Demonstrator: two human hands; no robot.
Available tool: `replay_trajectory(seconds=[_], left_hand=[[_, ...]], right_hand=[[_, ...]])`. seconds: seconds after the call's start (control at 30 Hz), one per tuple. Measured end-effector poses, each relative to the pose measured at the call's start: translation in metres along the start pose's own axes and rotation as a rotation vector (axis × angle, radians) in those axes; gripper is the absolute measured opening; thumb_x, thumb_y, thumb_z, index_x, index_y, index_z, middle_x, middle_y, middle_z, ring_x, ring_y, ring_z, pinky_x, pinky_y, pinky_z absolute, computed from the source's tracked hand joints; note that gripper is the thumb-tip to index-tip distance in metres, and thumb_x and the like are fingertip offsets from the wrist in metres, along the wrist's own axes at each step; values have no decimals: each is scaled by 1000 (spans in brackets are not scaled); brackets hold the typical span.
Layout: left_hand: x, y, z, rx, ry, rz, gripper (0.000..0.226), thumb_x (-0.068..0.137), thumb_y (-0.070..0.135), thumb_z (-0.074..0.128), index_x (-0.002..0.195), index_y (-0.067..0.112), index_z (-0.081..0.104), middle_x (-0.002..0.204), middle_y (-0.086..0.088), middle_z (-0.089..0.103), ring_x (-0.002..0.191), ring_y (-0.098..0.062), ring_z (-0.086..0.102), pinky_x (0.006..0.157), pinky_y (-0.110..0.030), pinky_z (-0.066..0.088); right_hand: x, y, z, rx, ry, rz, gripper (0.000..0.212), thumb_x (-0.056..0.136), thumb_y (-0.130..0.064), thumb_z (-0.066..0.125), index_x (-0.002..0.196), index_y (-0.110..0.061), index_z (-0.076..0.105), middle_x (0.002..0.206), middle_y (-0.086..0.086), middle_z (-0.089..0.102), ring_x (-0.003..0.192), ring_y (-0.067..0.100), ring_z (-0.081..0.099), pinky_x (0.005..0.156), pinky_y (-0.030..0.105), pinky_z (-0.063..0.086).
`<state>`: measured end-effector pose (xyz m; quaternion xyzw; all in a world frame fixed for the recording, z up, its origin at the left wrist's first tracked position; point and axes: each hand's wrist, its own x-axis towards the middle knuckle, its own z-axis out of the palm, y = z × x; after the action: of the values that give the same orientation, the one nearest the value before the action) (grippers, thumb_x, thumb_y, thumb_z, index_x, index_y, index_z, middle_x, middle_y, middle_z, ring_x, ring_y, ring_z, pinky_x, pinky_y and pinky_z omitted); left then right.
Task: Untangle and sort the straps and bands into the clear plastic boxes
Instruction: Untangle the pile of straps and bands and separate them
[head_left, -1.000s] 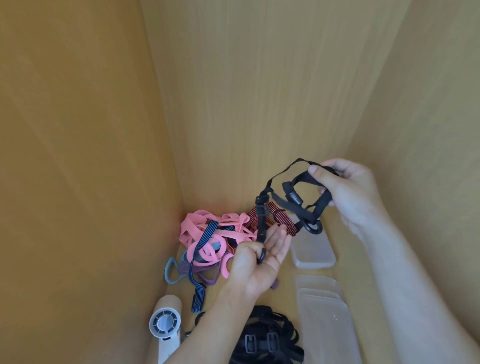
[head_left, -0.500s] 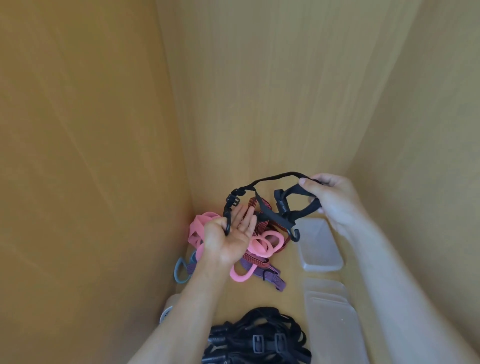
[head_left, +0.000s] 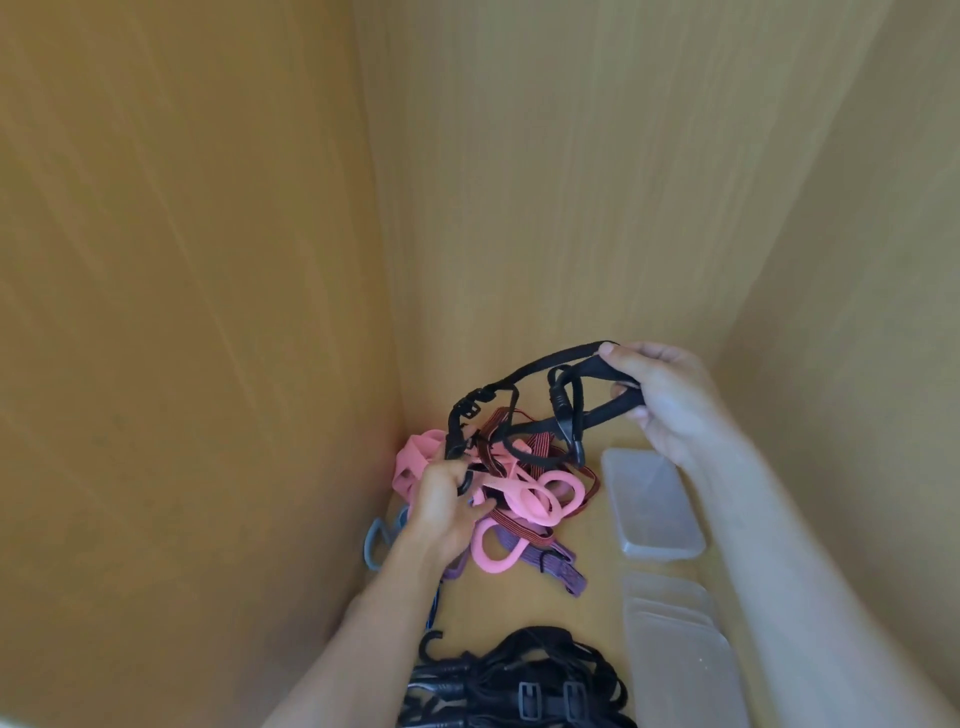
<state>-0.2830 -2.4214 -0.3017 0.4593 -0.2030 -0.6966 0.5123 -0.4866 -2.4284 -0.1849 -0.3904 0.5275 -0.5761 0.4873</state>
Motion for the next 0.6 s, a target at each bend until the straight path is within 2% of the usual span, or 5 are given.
replay_trajectory(seconds=[0.1,0.3,0.4,0.5,0.6], left_hand=[[0,-9,-5,-155,-99,-61,29,53,-1,41,79,12,43,108,-21,57,120,-51,59,104,-62,45],[-2,-10,-2,-192,-118,-110,38,76,-10,24,71,1,60,78,-13,61,82,-29,58,78,-43,51],[-6,-1,1,-280,-143,-150,45,69,-8,28,98,-4,63,90,-18,65,71,-22,54,67,-33,49],[-8,9,8,-465,-167,-163,56,73,-9,25,123,-7,51,111,-28,67,88,-31,68,82,-37,59],[-10,22,16,-541,-174,-125,53,78,-11,21,121,-13,51,125,-38,59,121,-46,60,108,-51,47]], right_hand=[[2,2,1,-42,-1,-2,10,94,-9,67,91,0,64,88,15,66,45,10,42,35,18,26],[9,12,-14,-87,54,-8,12,93,-12,69,85,-5,66,90,15,65,48,10,44,34,17,30],[11,20,-24,-153,60,2,18,93,-15,70,97,2,69,86,13,64,45,7,47,35,16,34],[10,28,-30,-253,16,28,16,92,-19,71,89,-4,71,74,7,62,47,9,46,40,17,37],[2,32,-28,-337,-81,40,14,91,-20,71,81,-11,72,64,-2,63,48,7,47,46,19,36]])
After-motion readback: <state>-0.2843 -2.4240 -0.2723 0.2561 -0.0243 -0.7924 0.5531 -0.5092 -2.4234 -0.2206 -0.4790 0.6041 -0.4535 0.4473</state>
